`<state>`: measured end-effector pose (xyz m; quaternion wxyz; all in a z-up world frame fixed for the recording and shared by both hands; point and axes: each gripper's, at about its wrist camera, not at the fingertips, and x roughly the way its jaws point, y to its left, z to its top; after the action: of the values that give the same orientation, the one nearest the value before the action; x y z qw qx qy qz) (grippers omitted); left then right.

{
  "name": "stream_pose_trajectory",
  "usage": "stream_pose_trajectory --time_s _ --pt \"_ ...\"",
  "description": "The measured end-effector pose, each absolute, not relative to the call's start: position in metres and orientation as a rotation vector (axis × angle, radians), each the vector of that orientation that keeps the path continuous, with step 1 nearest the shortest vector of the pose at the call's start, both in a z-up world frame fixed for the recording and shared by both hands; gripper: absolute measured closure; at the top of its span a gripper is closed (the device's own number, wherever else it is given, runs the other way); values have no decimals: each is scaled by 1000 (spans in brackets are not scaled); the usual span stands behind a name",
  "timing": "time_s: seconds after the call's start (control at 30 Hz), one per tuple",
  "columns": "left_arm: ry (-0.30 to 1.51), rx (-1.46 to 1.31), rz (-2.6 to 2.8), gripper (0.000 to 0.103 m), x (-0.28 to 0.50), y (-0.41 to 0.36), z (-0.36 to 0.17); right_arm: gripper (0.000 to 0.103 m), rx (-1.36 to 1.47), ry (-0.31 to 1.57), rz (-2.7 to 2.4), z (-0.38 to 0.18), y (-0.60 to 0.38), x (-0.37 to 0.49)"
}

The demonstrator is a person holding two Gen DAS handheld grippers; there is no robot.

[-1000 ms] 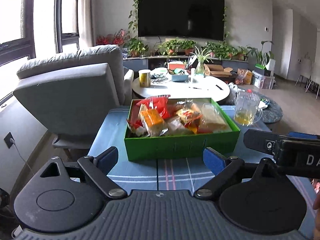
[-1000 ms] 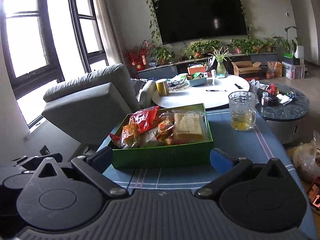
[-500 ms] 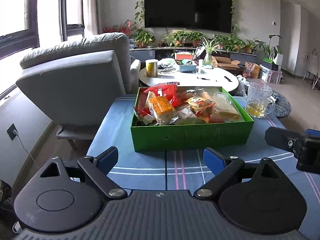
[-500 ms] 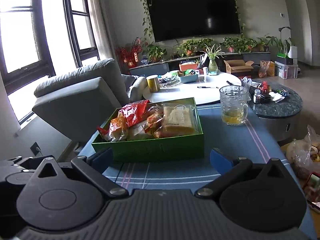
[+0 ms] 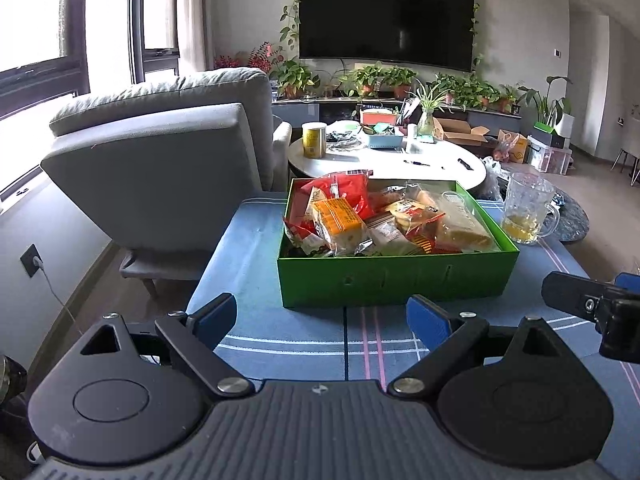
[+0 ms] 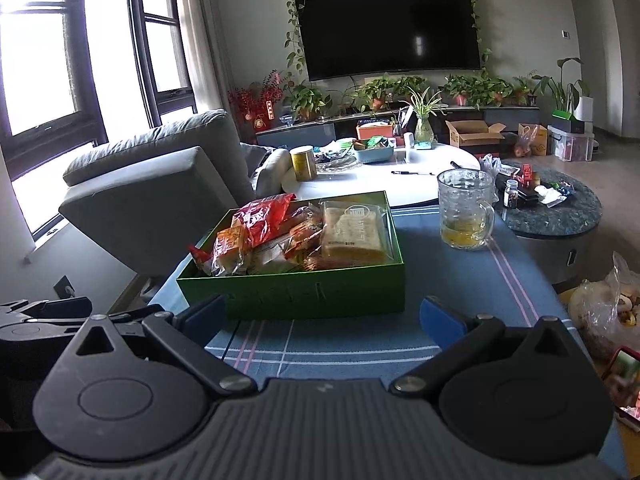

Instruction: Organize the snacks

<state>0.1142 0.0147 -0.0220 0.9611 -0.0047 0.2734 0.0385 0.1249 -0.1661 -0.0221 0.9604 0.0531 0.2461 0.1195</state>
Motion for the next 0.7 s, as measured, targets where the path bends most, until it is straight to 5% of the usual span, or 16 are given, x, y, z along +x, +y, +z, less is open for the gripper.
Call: stream_pose_trajectory --time_s 0.7 --pt "551 1 85 12 114 16 -19 25 100 511 241 -24 -164 127"
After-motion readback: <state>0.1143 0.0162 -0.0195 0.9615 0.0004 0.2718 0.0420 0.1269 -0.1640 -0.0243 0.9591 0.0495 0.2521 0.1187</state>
